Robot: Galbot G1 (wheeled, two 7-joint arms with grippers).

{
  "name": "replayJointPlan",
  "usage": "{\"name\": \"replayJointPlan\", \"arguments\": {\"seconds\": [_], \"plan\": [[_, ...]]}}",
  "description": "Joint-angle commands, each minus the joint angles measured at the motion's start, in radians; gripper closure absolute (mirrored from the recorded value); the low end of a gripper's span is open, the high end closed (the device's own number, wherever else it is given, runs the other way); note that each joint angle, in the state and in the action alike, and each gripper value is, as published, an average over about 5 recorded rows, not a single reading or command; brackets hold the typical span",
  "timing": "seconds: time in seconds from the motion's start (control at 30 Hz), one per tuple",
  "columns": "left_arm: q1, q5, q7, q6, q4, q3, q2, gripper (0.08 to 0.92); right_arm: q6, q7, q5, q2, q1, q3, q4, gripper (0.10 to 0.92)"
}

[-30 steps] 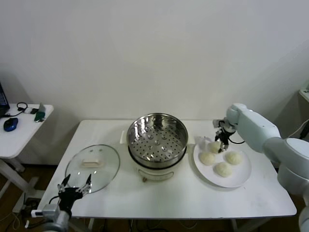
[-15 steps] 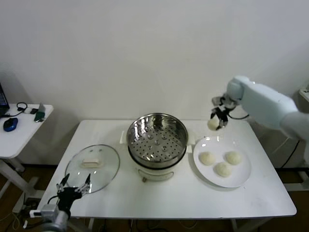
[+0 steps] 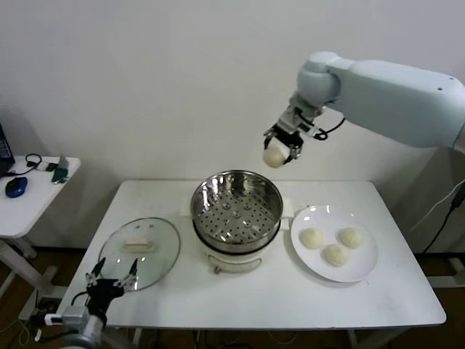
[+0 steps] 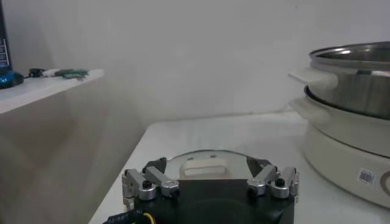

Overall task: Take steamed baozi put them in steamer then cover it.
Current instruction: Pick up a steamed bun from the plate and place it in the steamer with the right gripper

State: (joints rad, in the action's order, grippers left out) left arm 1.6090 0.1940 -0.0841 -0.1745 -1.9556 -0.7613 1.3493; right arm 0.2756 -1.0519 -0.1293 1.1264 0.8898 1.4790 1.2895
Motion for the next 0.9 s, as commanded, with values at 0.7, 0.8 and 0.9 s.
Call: {"name": "replayJointPlan", "arguments": {"seconds": [0.7,0.8,0.9], "plan": [[0.006,0.000,0.004,0.004,0.002,-0.012,0.014,0.177,0.171,0.177,0.335,0.243,-0.377,-0.059,-0.358,0.330],[0.006,0.000,0.004,0.006,0.005,-0.011,0.014,0.177,0.177,0.177,0.332,0.252,-0.382,-0.058,-0.372,0.330],[0.006,0.000,0.005,0.008,0.007,-0.010,0.015,0.177,0.178,0.181,0.331,0.260,-0.390,-0.063,-0.387,0.330]]}}
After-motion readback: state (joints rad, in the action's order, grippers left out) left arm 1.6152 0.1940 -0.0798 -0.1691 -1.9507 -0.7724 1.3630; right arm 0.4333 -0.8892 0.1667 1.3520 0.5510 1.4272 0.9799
